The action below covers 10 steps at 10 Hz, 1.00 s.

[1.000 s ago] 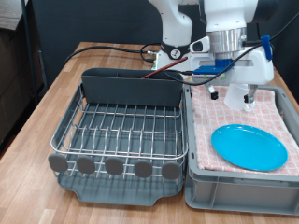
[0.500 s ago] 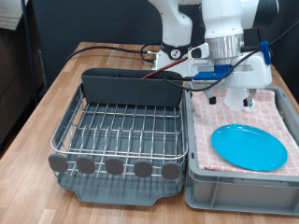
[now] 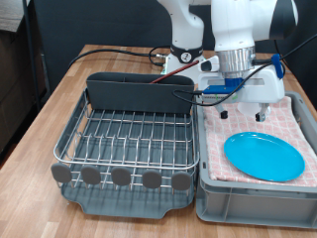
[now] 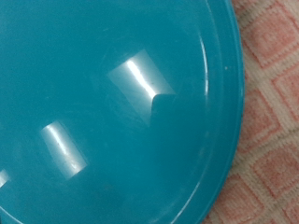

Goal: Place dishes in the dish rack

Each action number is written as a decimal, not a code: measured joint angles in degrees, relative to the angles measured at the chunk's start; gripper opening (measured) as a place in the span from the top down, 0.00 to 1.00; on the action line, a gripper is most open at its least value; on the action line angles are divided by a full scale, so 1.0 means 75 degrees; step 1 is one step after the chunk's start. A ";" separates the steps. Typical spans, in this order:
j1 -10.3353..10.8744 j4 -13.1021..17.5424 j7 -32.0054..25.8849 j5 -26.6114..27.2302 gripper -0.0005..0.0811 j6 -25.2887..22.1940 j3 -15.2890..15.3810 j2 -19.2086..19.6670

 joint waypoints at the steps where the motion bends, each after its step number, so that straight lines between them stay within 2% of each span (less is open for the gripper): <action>1: -0.0071 0.0076 -0.0292 0.0280 0.01 0.0052 0.0096 0.0118; 4: -0.0216 0.0318 -0.0756 0.0649 0.01 0.0097 0.0268 0.0436; 10: -0.0343 0.0739 -0.1028 0.0822 0.01 0.0106 0.0393 0.0907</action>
